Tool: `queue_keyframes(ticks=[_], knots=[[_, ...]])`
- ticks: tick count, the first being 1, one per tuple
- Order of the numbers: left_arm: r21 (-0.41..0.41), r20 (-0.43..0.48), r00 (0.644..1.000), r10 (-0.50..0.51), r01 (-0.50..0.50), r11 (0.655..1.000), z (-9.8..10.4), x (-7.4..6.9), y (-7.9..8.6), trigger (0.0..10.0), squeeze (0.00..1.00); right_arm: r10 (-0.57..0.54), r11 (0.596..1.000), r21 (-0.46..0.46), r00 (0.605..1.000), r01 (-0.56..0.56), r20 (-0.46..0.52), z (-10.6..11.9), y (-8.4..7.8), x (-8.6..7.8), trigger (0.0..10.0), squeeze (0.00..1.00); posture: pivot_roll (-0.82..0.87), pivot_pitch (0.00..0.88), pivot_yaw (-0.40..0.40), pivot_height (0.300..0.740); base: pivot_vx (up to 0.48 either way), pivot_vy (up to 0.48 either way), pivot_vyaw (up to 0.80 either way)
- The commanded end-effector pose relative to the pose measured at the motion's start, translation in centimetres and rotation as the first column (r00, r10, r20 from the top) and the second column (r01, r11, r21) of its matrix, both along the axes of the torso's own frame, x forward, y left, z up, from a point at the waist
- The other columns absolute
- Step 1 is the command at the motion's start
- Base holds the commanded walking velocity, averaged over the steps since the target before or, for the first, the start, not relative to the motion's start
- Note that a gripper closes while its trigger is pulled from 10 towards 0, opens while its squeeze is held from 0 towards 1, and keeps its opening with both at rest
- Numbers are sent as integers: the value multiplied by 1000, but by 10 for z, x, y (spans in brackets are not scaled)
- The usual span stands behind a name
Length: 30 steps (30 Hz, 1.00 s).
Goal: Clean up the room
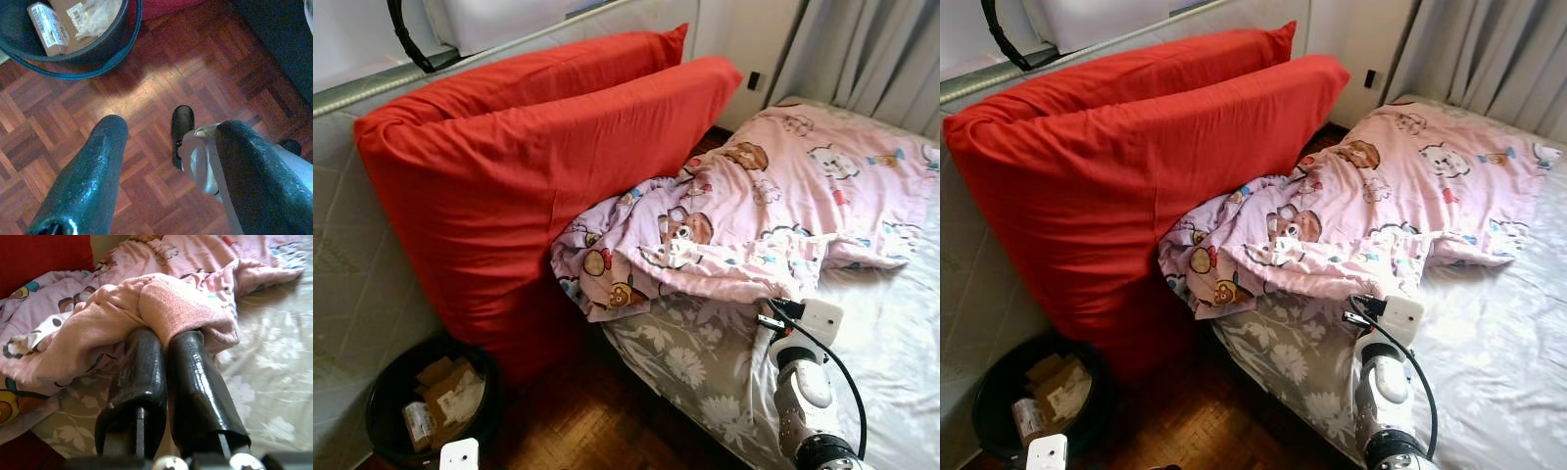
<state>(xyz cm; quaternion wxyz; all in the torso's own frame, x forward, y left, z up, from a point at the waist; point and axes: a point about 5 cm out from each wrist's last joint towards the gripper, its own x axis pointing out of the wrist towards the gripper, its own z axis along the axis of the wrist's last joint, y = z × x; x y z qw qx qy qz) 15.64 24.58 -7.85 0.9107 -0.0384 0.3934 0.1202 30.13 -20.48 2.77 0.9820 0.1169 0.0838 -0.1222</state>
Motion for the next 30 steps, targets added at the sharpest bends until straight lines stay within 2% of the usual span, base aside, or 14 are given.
queue_keyframes(ticks=[1,15,24,30], knots=[[5,-30,1000,-8,8,1000,-3,-7,0,10000,0,-12,1000,-7,1000,12,20,4,-2,2,10000,0,51,59,-12,740,-277,0,0],[7,-30,1000,-3,4,1000,-3,-7,1,10000,0,-25,999,-24,999,26,40,8,-5,3,10000,0,52,75,-12,740,-274,0,0],[9,-35,999,-2,2,1000,-3,-8,1,10000,0,-38,996,-77,994,46,106,23,-9,10,10000,0,55,82,-12,740,-274,0,0],[18,-38,999,-12,13,1000,-3,-8,2,10000,0,-41,993,-102,987,58,156,35,-13,16,10000,0,52,83,-11,740,0,0,0]])
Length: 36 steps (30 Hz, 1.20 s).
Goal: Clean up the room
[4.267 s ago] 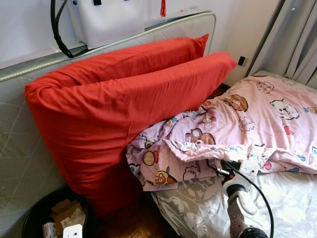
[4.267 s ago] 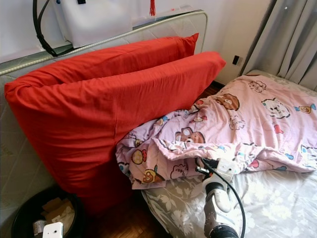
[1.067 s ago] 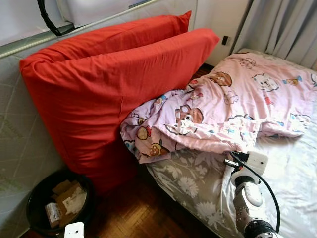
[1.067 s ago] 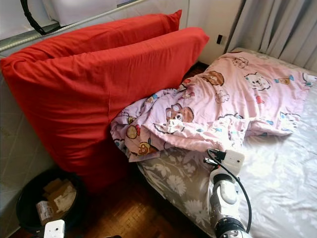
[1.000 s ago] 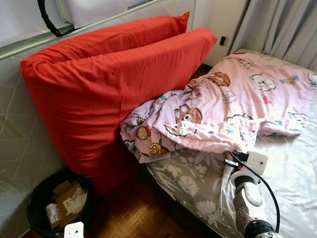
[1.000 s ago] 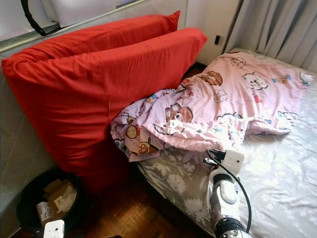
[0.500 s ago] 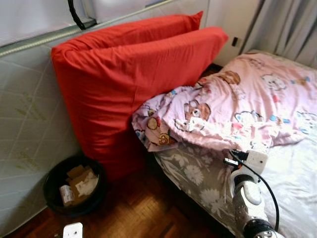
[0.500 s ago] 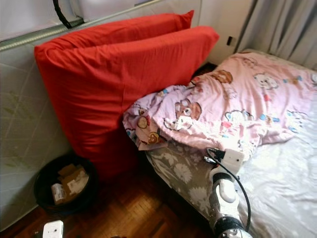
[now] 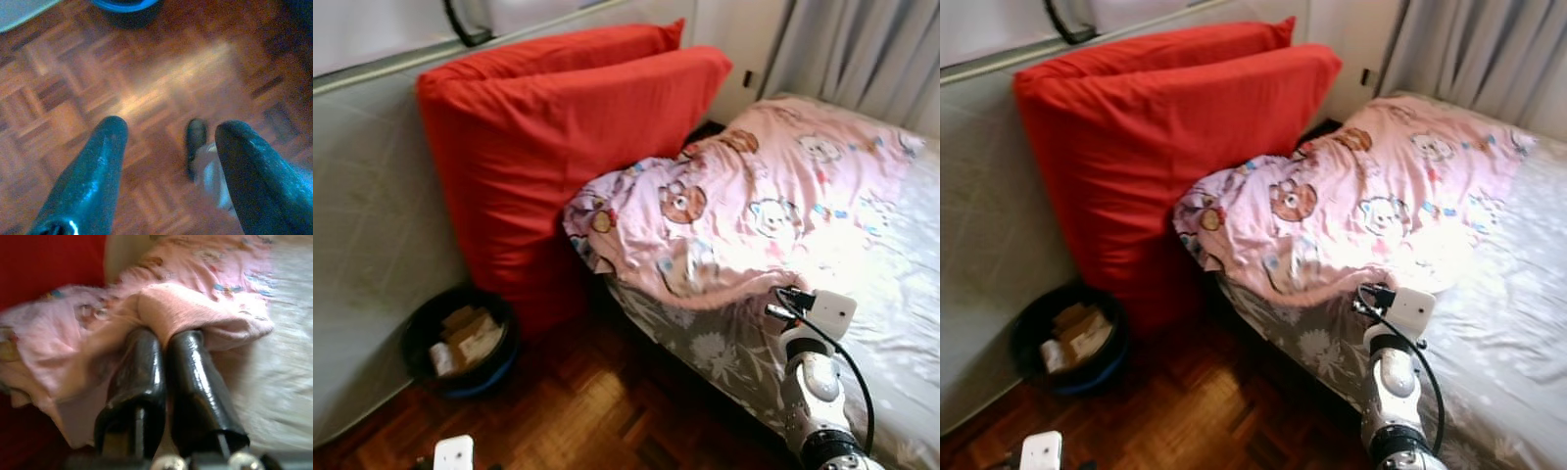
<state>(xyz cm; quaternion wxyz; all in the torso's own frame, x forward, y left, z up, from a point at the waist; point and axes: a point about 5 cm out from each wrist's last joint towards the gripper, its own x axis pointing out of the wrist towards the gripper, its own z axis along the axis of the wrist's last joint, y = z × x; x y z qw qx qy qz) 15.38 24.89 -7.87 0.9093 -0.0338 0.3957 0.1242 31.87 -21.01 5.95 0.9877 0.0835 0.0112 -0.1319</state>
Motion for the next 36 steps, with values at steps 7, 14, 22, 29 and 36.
queue_keyframes(ticks=[7,14,22,29,36], knots=[[6,-32,999,-16,17,1000,-3,-5,-1,10000,0,-34,999,-11,996,33,-79,-10,-10,-6,10000,0,55,84,-14,740,0,0,0],[6,-35,999,-17,18,1000,-3,-5,-1,10000,0,-97,995,-28,963,93,-253,-33,-19,-19,10000,0,53,84,-15,740,0,0,0],[7,-36,999,-20,21,1000,-3,-5,-1,10000,0,-116,993,-33,871,114,-478,-68,-25,-45,10000,0,52,83,-14,740,0,0,0],[8,-39,999,-33,33,999,-3,-6,-1,10000,0,22,1000,26,795,-8,-606,-93,-10,-65,10000,0,49,81,-10,740,0,0,0],[11,-40,998,-48,49,999,-3,-6,-1,10000,0,54,998,21,765,-53,-642,-102,-6,-75,10000,0,48,73,-7,740,0,0,0]])
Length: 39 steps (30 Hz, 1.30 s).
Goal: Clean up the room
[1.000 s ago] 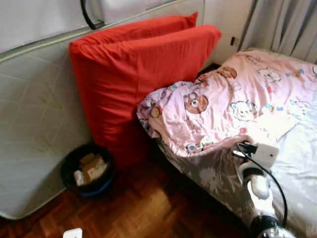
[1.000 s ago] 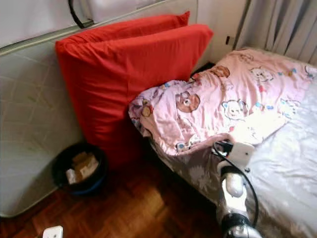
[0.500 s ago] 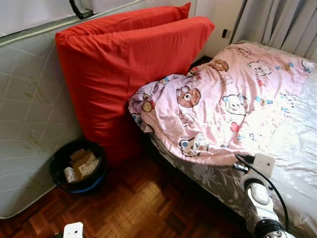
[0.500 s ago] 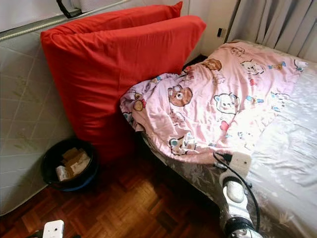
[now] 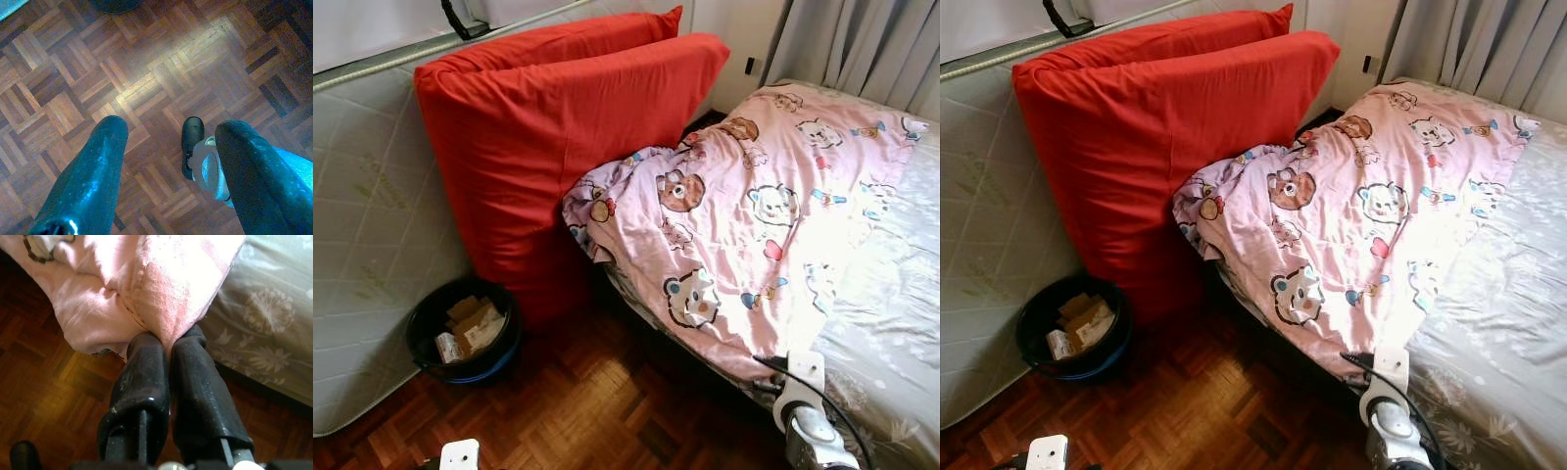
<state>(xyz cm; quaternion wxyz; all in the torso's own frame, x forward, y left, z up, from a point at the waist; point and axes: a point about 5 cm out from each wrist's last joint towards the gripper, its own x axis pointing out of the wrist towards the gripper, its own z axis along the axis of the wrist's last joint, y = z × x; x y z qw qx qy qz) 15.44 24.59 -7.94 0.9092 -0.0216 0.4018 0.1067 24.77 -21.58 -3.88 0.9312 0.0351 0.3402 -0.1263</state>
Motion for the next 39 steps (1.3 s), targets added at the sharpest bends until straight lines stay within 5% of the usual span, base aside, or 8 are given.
queue_keyframes(ticks=[1,8,10,11,18,25,26,39], knots=[[6,-28,1000,-8,8,1000,-2,-6,2,10000,0,8,1000,8,1000,-8,-28,-4,1,-5,10000,0,47,70,-5,740,0,0,0],[7,-28,1000,-13,13,1000,-2,-6,2,10000,0,21,1000,19,999,-21,-42,-7,1,-9,10000,0,49,65,-7,740,0,0,0],[6,-28,1000,-13,13,1000,-2,-7,2,10000,0,20,1000,20,999,-19,-44,-7,1,-9,10000,153,48,65,-7,740,0,0,0],[6,-29,1000,-13,13,1000,-2,-7,2,10000,0,19,1000,19,999,-18,-50,-8,0,-11,10000,573,49,66,-8,740,0,0,0],[6,-25,1000,-7,7,1000,-2,-6,2,10000,0,17,999,28,997,-15,-80,-14,0,-18,10000,851,50,77,-12,740,0,0,0],[5,-24,1000,-5,5,1000,-2,-5,1,10000,0,3,998,57,994,3,-110,-21,2,-27,10000,780,41,82,-10,740,0,0,0],[4,-24,1000,-6,6,1000,-2,-4,1,10000,0,60,996,73,991,-52,-118,-24,9,-32,10000,0,34,84,-9,740,0,0,0],[0,-22,1000,-9,9,1000,-1,-3,1,10000,0,21,991,135,978,7,-210,-46,22,-69,10000,0,33,90,-9,740,0,0,0]])
